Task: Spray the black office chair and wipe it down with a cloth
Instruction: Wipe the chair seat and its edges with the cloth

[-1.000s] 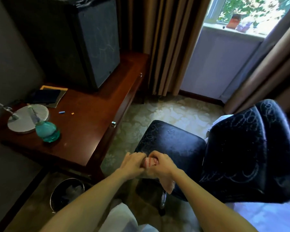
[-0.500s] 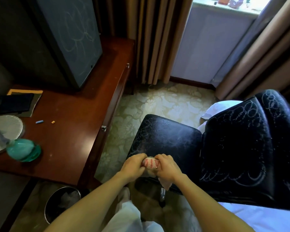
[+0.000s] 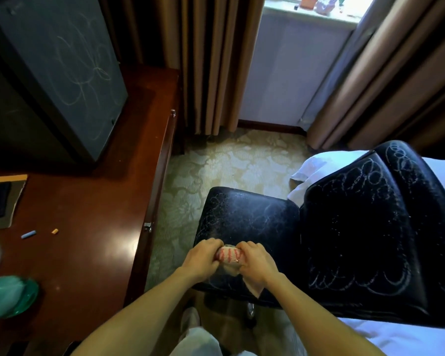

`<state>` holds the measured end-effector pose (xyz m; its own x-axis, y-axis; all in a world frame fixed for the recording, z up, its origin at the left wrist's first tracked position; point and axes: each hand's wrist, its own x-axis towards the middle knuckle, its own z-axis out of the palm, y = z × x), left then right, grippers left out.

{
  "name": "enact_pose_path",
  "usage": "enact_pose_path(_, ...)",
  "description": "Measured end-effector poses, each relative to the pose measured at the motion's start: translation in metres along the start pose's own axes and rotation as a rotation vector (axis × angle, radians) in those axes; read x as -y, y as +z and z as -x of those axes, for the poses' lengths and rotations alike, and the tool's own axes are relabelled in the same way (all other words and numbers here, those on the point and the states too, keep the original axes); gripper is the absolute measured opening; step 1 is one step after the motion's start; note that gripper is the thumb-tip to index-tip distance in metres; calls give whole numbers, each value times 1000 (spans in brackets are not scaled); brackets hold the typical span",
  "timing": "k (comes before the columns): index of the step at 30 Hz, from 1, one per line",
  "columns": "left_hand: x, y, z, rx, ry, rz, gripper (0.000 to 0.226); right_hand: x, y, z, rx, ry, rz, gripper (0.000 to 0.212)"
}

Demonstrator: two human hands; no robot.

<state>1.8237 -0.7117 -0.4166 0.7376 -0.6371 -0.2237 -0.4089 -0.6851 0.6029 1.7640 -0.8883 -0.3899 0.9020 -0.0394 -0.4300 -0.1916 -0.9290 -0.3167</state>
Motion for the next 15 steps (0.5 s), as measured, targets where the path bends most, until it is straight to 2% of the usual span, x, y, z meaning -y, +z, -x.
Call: enact_pose_path(15,47,-2,-53,46,18,-70,36,-5,10,-58,-23,-8,-39,48)
